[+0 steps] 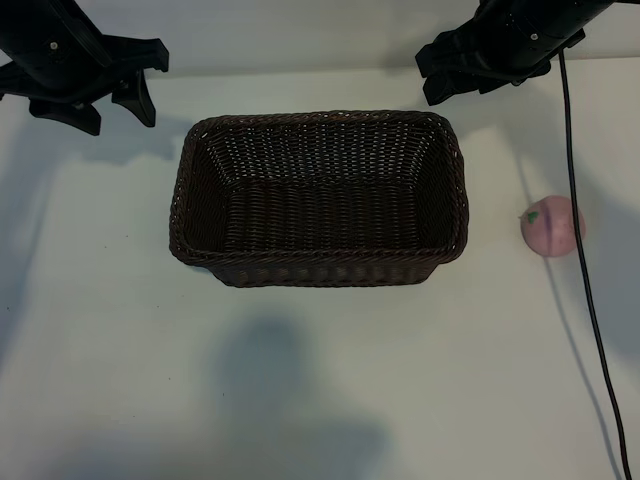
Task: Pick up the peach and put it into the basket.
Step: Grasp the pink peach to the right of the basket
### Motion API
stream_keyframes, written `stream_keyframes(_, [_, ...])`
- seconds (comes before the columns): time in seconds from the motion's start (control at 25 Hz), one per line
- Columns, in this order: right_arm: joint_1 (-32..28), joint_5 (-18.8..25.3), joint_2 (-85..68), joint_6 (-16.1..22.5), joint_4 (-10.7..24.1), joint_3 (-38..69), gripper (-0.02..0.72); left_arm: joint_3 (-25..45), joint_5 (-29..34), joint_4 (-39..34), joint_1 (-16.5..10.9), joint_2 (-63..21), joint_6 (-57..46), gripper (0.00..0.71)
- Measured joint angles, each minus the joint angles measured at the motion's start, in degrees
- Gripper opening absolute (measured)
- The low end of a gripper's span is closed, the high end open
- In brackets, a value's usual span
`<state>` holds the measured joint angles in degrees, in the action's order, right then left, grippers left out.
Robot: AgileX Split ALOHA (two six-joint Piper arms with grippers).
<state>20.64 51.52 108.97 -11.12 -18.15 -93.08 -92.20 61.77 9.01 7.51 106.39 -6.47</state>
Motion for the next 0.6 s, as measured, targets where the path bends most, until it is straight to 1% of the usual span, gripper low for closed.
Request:
stream_keyframes(0.2, [0.0, 0.0, 0.0, 0.0, 0.0, 0.0, 0.585, 0.0, -0.1, 0.0, 0.0, 0.0, 0.3, 0.537])
stream_keyframes(0.6, [0.0, 0.1, 0.0, 0.0, 0.0, 0.0, 0.585, 0.0, -2.5, 5.3, 0.0, 0.2, 1.7, 0.537])
